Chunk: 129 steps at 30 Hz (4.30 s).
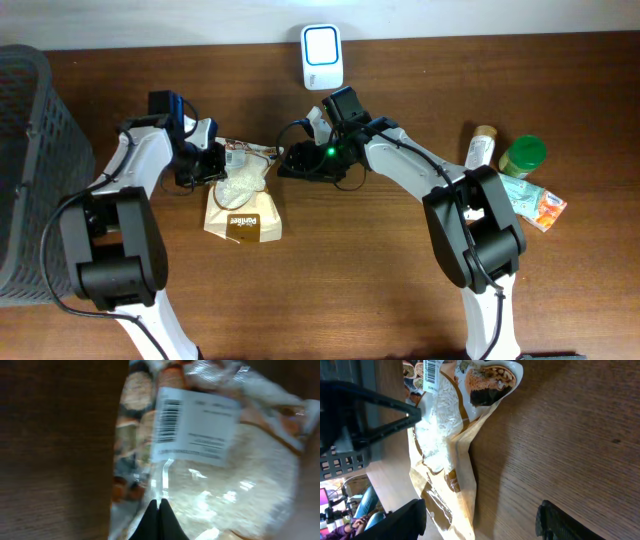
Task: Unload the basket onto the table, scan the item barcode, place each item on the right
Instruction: 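Grasp the rice bag edges with both grippers and lift it, then hand the rice bag to the right gripper and release the left, then raise the rice bag with the right gripper to the white scanner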
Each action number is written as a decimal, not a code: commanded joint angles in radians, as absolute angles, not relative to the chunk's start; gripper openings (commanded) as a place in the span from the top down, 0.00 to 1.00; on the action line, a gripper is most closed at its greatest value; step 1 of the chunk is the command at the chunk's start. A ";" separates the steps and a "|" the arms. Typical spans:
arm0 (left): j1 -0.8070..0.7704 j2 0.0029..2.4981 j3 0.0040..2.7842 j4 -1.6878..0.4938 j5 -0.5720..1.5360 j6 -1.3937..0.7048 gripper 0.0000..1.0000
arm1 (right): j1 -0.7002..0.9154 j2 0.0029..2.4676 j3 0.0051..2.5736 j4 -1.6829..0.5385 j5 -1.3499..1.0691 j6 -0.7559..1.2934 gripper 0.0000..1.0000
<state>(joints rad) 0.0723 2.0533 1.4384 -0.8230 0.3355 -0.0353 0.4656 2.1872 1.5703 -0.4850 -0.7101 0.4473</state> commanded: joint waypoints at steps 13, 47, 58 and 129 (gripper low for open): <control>0.075 2.062 1.304 -0.708 0.273 -0.146 1.00 | 0.492 2.201 1.568 -0.453 -0.721 0.451 0.33; 0.065 2.062 1.304 -0.722 0.273 -0.153 1.00 | 0.666 2.427 1.567 0.035 -0.693 0.806 0.73; 0.068 2.061 1.313 -0.743 0.273 -0.152 1.00 | 0.577 2.409 1.567 0.062 -0.889 0.693 0.96; 0.075 1.911 1.462 -0.839 0.265 -0.141 0.01 | 0.510 2.418 2.101 0.087 0.961 -1.247 0.96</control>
